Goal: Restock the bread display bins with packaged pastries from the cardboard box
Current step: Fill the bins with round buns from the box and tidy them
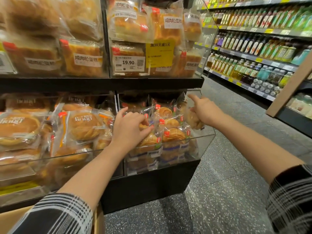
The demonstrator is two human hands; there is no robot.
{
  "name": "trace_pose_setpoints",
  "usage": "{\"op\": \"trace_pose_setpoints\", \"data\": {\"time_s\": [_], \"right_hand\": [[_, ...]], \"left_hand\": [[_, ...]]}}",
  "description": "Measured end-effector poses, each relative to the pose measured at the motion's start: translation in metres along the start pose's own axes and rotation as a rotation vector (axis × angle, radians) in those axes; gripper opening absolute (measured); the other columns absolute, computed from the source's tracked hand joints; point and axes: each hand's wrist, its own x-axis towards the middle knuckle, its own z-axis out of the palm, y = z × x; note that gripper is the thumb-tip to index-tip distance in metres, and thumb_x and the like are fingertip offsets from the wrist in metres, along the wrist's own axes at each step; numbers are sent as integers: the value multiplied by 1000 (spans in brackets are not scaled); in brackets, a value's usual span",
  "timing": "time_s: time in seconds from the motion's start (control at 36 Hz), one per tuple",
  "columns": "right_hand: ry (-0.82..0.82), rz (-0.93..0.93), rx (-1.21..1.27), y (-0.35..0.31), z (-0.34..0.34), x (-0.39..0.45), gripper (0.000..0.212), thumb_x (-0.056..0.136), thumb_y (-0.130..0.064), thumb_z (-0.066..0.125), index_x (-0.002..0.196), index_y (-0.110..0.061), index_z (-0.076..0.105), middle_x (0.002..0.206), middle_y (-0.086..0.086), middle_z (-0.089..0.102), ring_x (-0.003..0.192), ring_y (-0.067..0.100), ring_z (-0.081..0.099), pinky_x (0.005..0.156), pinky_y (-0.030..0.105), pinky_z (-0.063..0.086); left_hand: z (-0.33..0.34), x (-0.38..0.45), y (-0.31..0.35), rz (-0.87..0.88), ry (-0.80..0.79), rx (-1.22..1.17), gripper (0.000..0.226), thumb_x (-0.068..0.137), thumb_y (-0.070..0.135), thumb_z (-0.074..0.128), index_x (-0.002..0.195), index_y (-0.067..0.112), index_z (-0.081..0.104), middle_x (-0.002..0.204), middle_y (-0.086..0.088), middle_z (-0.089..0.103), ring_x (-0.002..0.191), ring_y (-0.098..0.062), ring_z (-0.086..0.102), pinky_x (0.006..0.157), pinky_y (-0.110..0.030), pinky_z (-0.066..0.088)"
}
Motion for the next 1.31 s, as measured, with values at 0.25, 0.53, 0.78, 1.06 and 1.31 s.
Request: {"op": "trace_pose_setpoints", "data": {"time_s": [0.25, 0.53, 0.78, 1.06, 1.31], "right_hand": [[-147, 65, -80, 3, 30, -23, 65, 96, -6, 45, 152, -17, 14, 128, 18, 52, 108, 34, 57, 82, 40, 48], [-24, -64, 293, -7, 41, -57, 49, 104, -19, 30, 152, -24, 21, 157, 10, 26, 145, 28, 21, 115, 36, 19], [16, -27, 383, -18, 22, -62, 42, 102, -24, 39, 140, -10, 46, 153, 11, 33, 140, 28, 32, 113, 38, 27], [90, -247, 633, -94, 3, -130, 22, 95, -10, 52, 104, -18, 70, 89, -10, 60, 80, 5, 54, 67, 17, 42], [-151, -478, 699, -201, 23, -175, 23, 96, -11, 50, 104, -19, 70, 88, -2, 68, 79, 16, 64, 80, 39, 54]], "left_hand": [[0, -1, 1, -6, -6, -24, 21, 85, 45, 65, 77, 26, 64, 81, 11, 66, 85, -7, 57, 114, -34, 16], [3, 1, -4, -11, -19, -9, 21, 82, 44, 68, 74, 25, 64, 76, 12, 63, 78, -3, 49, 115, -35, 15], [-7, 10, 6, -83, -227, 102, 40, 99, 45, 40, 78, 23, 66, 79, 10, 65, 88, -6, 59, 118, -36, 3], [-106, -8, 10, -82, -462, -260, 43, 97, 28, 53, 138, 20, 45, 126, -2, 60, 114, -16, 57, 96, -30, 48], [-201, -131, -54, -173, -628, -255, 23, 96, 21, 55, 116, 28, 63, 99, 21, 62, 92, 10, 58, 84, -11, 44]]}}
